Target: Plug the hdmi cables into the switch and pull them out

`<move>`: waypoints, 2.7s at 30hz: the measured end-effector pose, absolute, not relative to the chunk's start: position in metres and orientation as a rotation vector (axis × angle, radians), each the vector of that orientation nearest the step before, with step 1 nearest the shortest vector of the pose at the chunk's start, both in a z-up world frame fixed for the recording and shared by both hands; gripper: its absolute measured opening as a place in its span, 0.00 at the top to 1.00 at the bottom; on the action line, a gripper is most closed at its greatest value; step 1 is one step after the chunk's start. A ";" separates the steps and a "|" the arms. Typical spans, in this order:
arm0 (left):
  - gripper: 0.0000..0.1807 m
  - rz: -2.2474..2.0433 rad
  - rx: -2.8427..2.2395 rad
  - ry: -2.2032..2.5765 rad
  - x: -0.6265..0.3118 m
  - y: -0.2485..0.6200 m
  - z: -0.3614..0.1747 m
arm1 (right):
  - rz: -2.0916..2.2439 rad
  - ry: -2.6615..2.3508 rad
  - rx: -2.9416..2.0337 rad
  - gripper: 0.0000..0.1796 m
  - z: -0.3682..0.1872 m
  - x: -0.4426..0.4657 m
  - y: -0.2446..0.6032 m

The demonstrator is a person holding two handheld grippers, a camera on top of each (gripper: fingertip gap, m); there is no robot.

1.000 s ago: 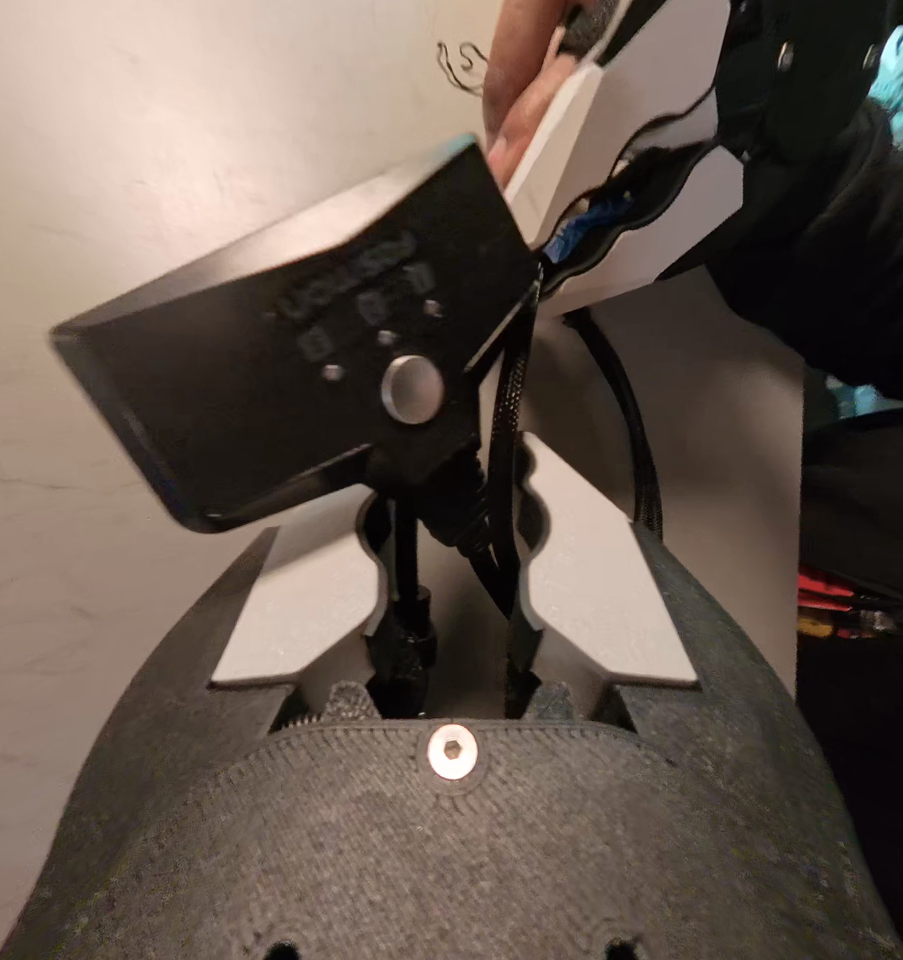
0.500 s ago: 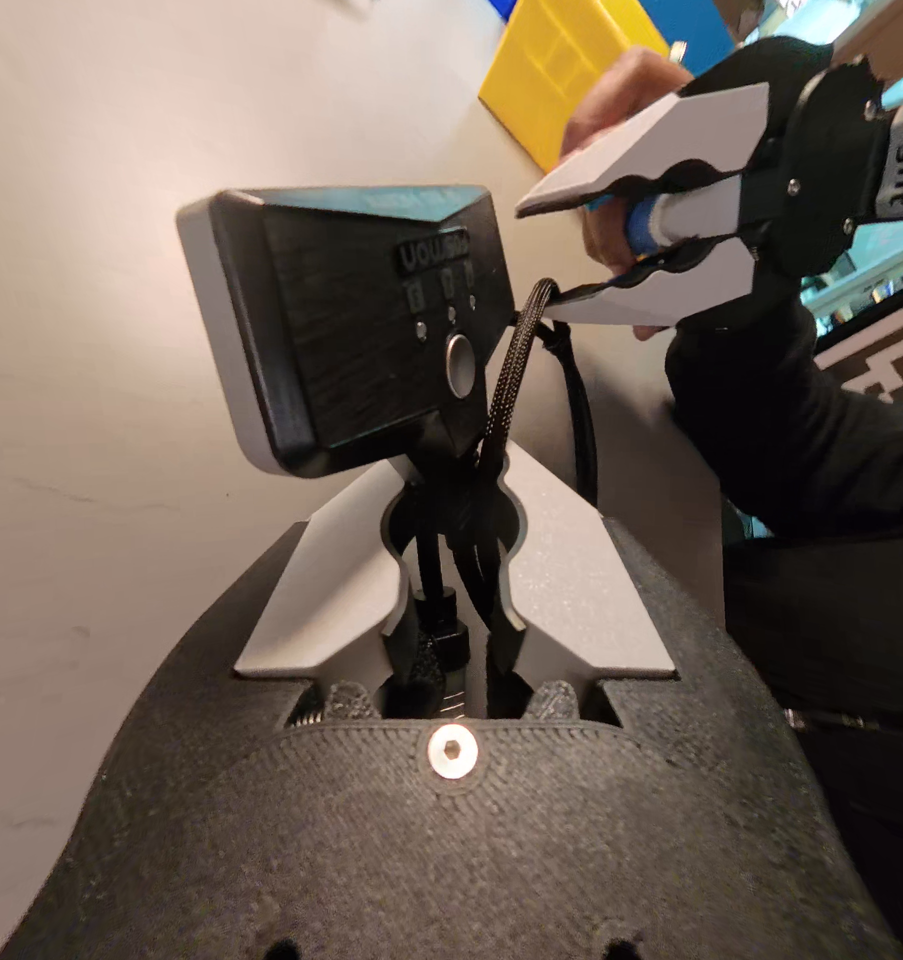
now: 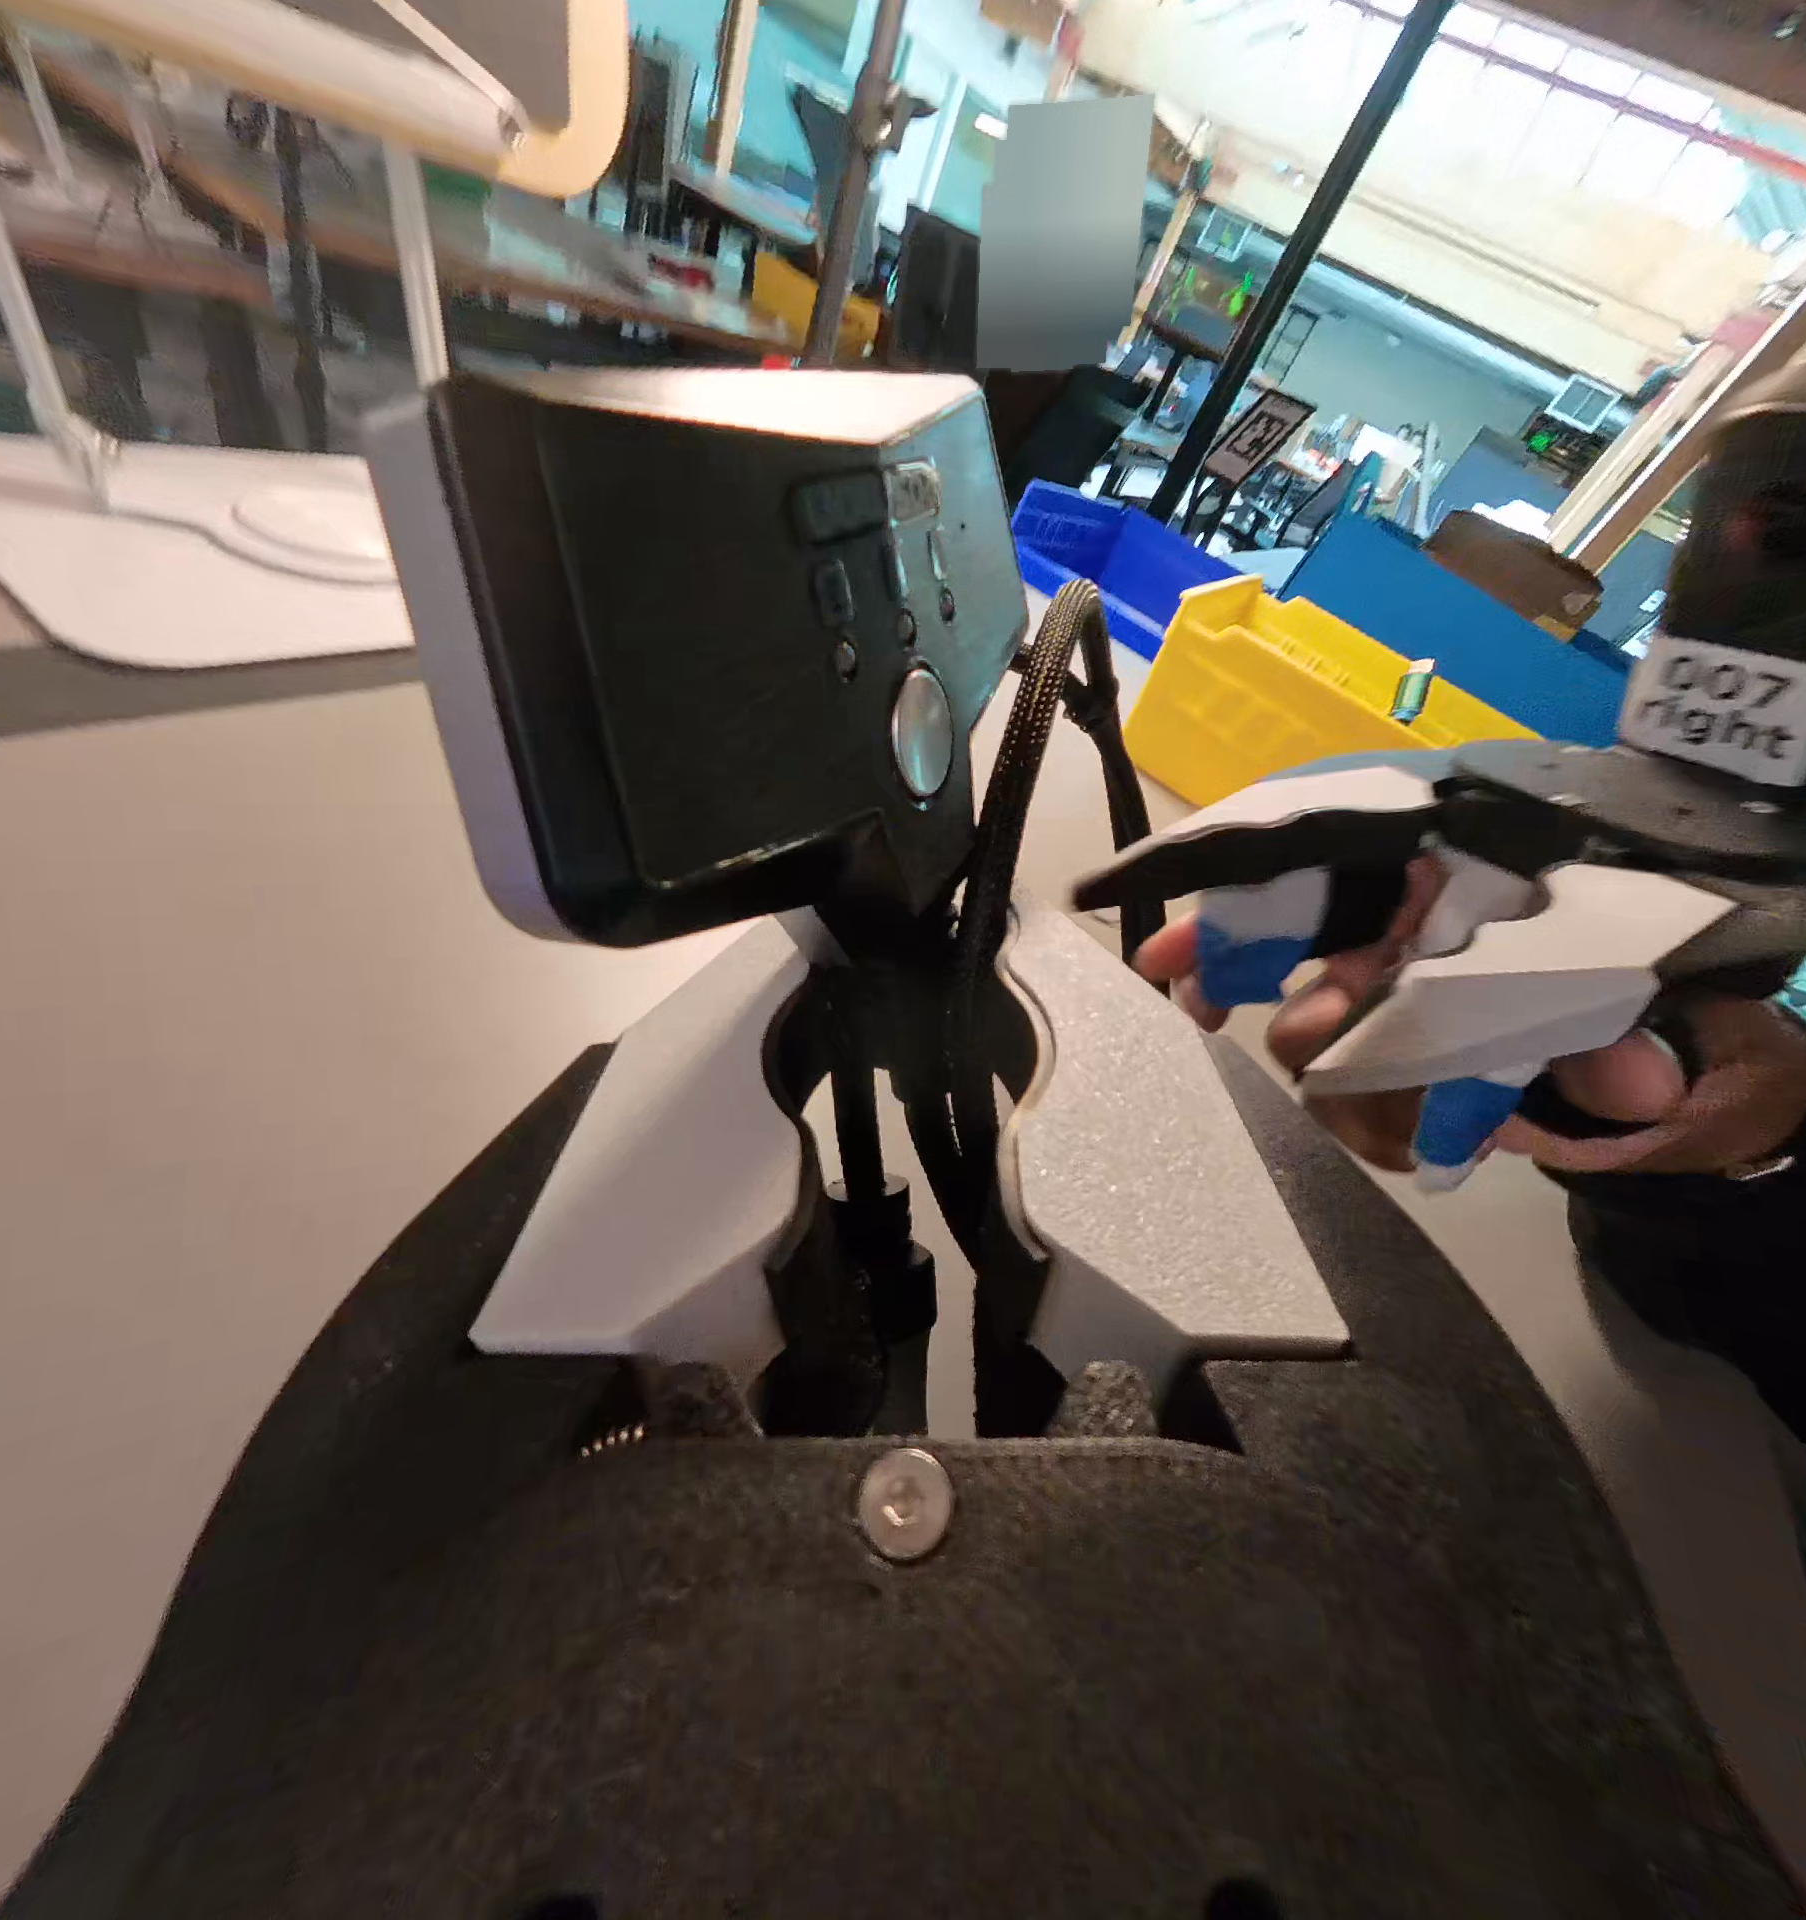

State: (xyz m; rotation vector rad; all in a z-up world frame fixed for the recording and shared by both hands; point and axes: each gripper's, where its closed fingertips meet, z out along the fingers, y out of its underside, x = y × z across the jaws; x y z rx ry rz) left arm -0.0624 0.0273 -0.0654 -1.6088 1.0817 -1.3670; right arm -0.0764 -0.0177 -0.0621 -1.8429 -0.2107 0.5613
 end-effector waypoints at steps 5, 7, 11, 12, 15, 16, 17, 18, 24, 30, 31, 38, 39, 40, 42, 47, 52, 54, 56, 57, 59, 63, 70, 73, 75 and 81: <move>0.87 -1.213 -1.416 1.161 -0.052 0.006 -0.053 | 0.613 -0.109 -1.779 0.61 -0.055 -0.067 -0.010; 0.87 -1.111 -1.364 1.152 -0.052 0.007 -0.049 | 0.607 -0.097 -1.741 0.61 -0.048 -0.062 -0.010; 0.87 -1.047 -1.278 1.249 -0.046 -0.009 -0.051 | 0.648 -0.102 -1.667 0.61 -0.034 -0.060 -0.013; 0.87 -1.047 -1.251 1.282 -0.044 -0.015 -0.053 | 0.678 -0.117 -1.658 0.61 -0.033 -0.063 -0.014; 0.87 -1.069 -1.196 1.359 -0.036 -0.034 -0.058 | 0.739 -0.162 -1.652 0.64 -0.036 -0.073 -0.018; 0.87 -1.087 -1.188 1.379 -0.034 -0.040 -0.060 | 0.730 -0.181 -1.646 0.68 -0.037 -0.074 -0.019; 0.87 -1.108 -1.179 1.380 -0.032 -0.044 -0.060 | 0.716 -0.202 -1.642 0.70 -0.038 -0.076 -0.020; 0.87 -1.136 -1.181 1.372 -0.032 -0.046 -0.059 | 0.701 -0.220 -1.641 0.71 -0.038 -0.076 -0.021; 0.87 -1.344 -1.256 1.325 -0.034 -0.047 -0.054 | 0.690 -0.229 -1.625 0.74 -0.034 -0.073 -0.024; 0.87 -1.373 -1.339 1.359 -0.033 -0.048 -0.064 | 0.605 -0.210 -1.634 0.76 -0.038 -0.070 -0.020; 0.87 -1.385 -1.353 1.357 -0.033 -0.049 -0.065 | 0.585 -0.215 -1.630 0.76 -0.038 -0.070 -0.019; 0.84 -1.411 -1.422 1.419 -0.034 -0.054 -0.076 | 0.502 -0.303 -1.625 0.86 -0.040 -0.077 -0.022; 0.84 -1.408 -1.414 1.424 -0.035 -0.054 -0.075 | 0.514 -0.302 -1.623 0.87 -0.039 -0.077 -0.023; 0.84 -1.404 -1.408 1.428 -0.035 -0.054 -0.074 | 0.527 -0.300 -1.626 0.87 -0.038 -0.076 -0.023; 0.83 -1.381 -1.402 1.438 -0.036 -0.054 -0.074 | 0.537 -0.297 -1.642 0.87 -0.039 -0.074 -0.024; 0.74 -1.392 -1.351 1.458 -0.040 -0.055 -0.067 | 0.608 -0.266 -1.632 0.88 -0.026 -0.066 -0.032; 0.76 -1.505 -1.239 1.375 -0.049 -0.056 -0.039 | 0.635 -0.207 -1.611 0.88 -0.003 -0.035 -0.045; 0.77 -1.526 -1.238 1.326 -0.053 -0.049 -0.032 | 0.612 -0.198 -1.616 0.88 0.007 -0.016 -0.055; 0.77 -1.522 -1.252 1.298 -0.056 -0.042 -0.030 | 0.557 -0.228 -1.647 0.88 0.018 0.003 -0.069; 0.78 -1.514 -1.256 1.289 -0.056 -0.040 -0.030 | 0.529 -0.257 -1.672 0.88 0.024 0.013 -0.077; 0.79 -1.499 -1.265 1.277 -0.056 -0.036 -0.031 | 0.485 -0.342 -1.738 0.88 0.036 0.034 -0.097; 0.79 -1.491 -1.277 1.285 -0.053 -0.039 -0.034 | 0.309 -0.562 -1.916 0.88 0.053 0.095 -0.135; 0.80 -1.431 -1.266 1.367 -0.044 -0.053 -0.047 | -0.033 -0.689 -2.462 0.87 0.007 0.258 -0.176; 0.80 -1.410 -1.269 1.399 -0.041 -0.057 -0.054 | 0.005 -0.667 -2.689 0.87 -0.035 0.295 -0.195; 0.80 -1.397 -1.272 1.416 -0.039 -0.058 -0.059 | 0.021 -0.660 -2.797 0.87 -0.057 0.311 -0.204; 0.81 -1.384 -1.302 1.444 -0.034 -0.056 -0.072 | 0.099 -0.732 -2.954 0.88 -0.098 0.320 -0.206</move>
